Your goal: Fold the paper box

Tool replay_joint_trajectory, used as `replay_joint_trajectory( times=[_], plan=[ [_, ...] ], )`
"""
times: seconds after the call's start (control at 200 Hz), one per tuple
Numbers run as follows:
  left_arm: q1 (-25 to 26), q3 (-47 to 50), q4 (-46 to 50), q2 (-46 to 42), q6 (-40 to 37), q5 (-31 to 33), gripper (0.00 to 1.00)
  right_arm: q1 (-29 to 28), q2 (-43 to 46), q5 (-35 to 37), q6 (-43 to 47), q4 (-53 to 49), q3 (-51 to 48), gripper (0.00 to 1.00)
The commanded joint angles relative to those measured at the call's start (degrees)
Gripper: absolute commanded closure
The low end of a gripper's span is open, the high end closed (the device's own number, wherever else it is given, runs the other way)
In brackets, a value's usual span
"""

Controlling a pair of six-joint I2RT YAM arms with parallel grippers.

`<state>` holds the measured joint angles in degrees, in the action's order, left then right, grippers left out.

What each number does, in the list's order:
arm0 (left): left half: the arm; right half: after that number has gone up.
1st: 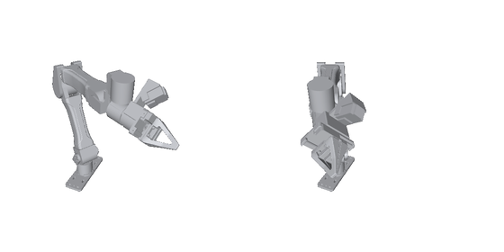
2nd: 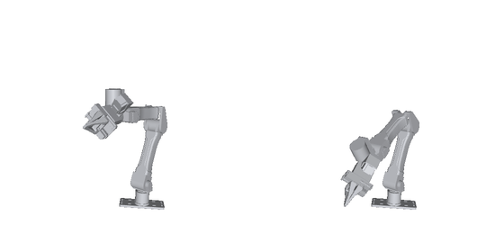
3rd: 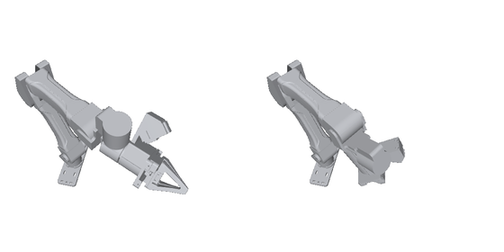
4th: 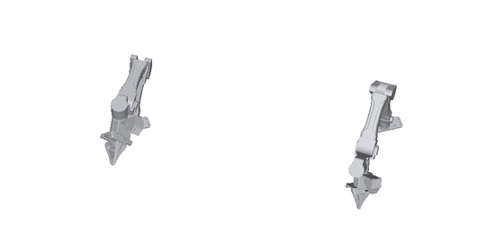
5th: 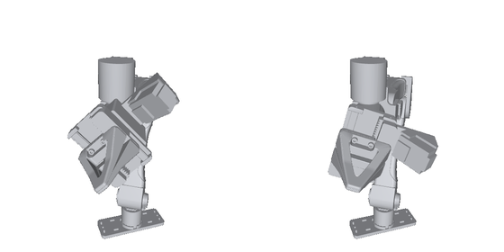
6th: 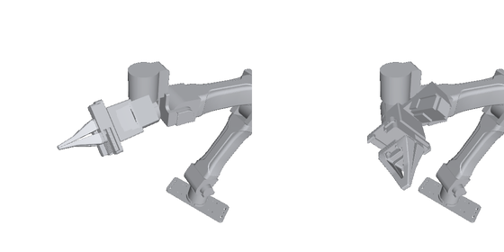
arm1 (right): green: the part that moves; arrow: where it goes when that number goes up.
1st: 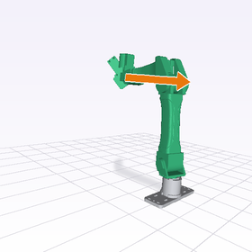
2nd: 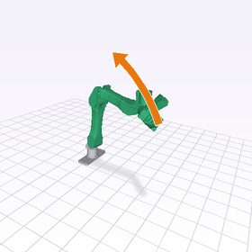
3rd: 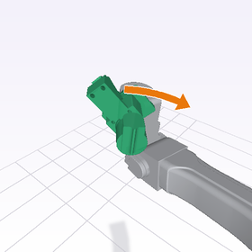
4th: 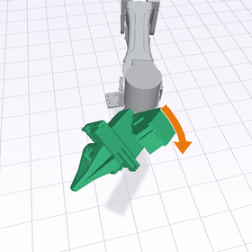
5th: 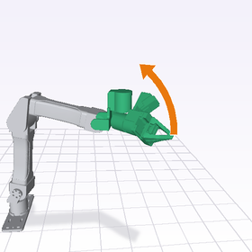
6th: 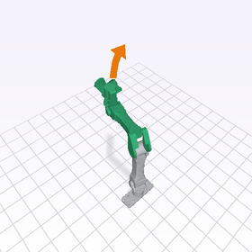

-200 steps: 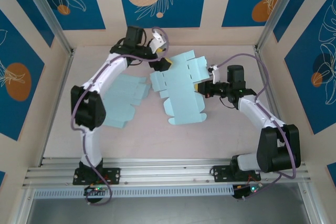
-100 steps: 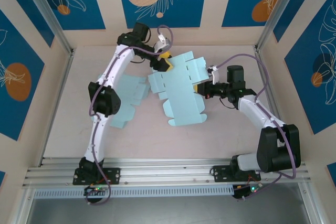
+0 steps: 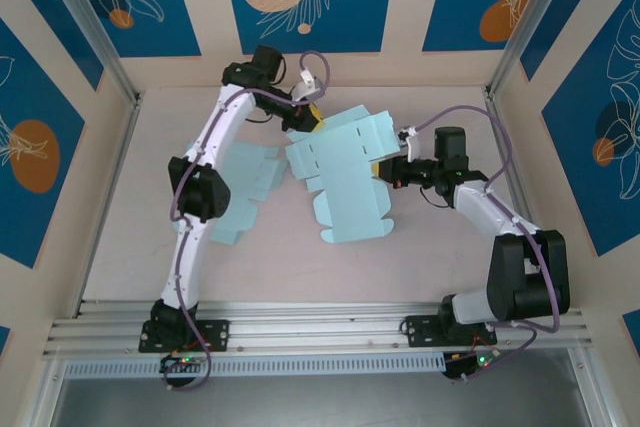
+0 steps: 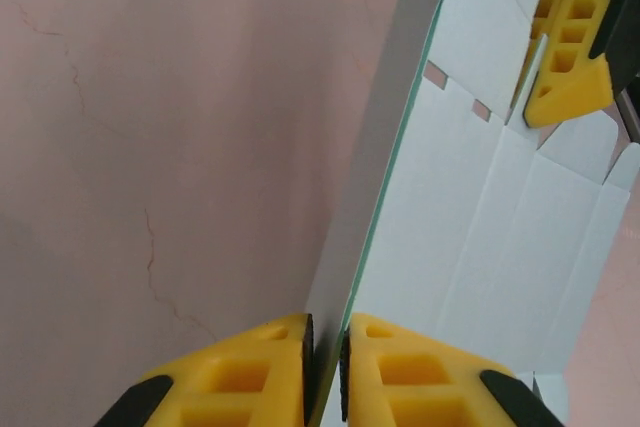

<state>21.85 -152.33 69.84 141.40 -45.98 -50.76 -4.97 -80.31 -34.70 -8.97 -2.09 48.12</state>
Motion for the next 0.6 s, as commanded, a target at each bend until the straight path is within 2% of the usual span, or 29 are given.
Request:
replay_joint_trajectory(
  times=[0.0, 0.11, 0.165, 0.2, 0.28, 0.335, 0.47, 0.595],
  plan=[
    [2.0, -1.4, 4.4, 0.5, -2.1, -1.4, 0.85, 0.1, -0.6, 0.7, -1.3, 5.0, -0.5, 1.0],
    [3.6, -1.3, 5.7, 0.7, -3.3, 0.2, 0.85, 0.3, -1.4, 1.0, -2.0, 6.7, -1.2, 1.0],
    [4.2, -1.2, 4.6, 1.1, -2.7, 2.4, 0.71, 0.4, -1.8, 0.2, -2.3, 7.8, -1.6, 1.0],
    [4.6, -1.1, 2.8, 1.5, -1.3, 4.7, 0.7, 0.4, -2.0, -0.5, -2.4, 8.3, -1.8, 1.0],
    [5.1, -1.1, -0.9, 2.2, 1.3, 9.2, 0.7, 0.3, -2.4, -1.5, -2.6, 8.7, -1.8, 1.0],
    [5.1, -1.1, -2.8, 2.3, 2.3, 10.2, 0.71, 0.3, -2.5, -1.6, -2.4, 8.3, -1.6, 1.0],
    [5.3, -1.3, -5.2, 2.2, 3.2, 13.1, 0.88, 0.4, -2.5, -1.0, -1.9, 7.6, -1.6, 1.0],
    [5.4, -1.3, -4.2, 1.5, 2.4, 15.8, 0.89, 0.4, -2.9, 1.1, -2.1, 6.8, -1.4, 1.0]
  ],
)
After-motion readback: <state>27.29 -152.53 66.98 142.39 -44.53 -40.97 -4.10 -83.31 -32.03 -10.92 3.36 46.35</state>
